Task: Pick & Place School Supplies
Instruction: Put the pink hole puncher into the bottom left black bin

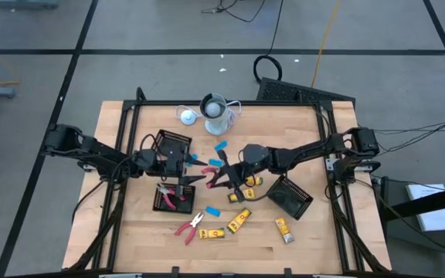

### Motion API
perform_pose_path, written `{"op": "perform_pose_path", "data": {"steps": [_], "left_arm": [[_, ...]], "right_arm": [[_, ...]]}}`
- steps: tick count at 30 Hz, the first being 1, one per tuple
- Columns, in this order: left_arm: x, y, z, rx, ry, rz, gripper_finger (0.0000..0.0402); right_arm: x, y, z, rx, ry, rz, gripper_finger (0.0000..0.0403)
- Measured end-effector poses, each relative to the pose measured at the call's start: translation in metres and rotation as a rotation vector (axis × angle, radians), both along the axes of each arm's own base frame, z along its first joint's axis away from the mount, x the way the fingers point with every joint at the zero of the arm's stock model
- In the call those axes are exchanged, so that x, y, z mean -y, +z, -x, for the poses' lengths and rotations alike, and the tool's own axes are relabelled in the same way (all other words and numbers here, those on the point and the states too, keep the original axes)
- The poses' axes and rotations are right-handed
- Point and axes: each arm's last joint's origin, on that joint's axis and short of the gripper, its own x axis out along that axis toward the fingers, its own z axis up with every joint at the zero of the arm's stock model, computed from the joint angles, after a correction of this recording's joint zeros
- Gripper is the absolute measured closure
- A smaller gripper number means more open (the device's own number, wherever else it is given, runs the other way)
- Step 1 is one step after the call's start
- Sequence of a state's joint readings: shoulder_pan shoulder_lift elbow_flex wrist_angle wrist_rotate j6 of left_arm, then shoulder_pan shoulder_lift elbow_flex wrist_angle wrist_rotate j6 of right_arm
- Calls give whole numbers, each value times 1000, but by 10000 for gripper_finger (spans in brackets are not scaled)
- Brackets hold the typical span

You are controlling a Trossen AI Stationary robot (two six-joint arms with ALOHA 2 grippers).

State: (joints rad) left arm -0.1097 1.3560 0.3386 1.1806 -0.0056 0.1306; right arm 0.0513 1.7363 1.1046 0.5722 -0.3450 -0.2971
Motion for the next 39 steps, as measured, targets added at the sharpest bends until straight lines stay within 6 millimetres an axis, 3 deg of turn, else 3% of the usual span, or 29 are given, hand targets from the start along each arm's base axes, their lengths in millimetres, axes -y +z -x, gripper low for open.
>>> {"op": "perform_pose_path", "data": {"steps": [15, 19, 26, 39], "left_arm": [[1, 5, -11, -9, 21, 7, 213], [1, -1, -15, -11, 31, 5, 243], [0, -2, -16, -9, 71, -60, 345], [0, -6, -16, -46, 83, -96, 349]], "right_arm": [[0, 0, 0, 0, 1, -1, 376], [0, 0, 0, 0, 1, -1, 376], [1, 1, 0, -2, -20, -24, 376], [1, -2, 0, -31, -48, -14, 368]]}}
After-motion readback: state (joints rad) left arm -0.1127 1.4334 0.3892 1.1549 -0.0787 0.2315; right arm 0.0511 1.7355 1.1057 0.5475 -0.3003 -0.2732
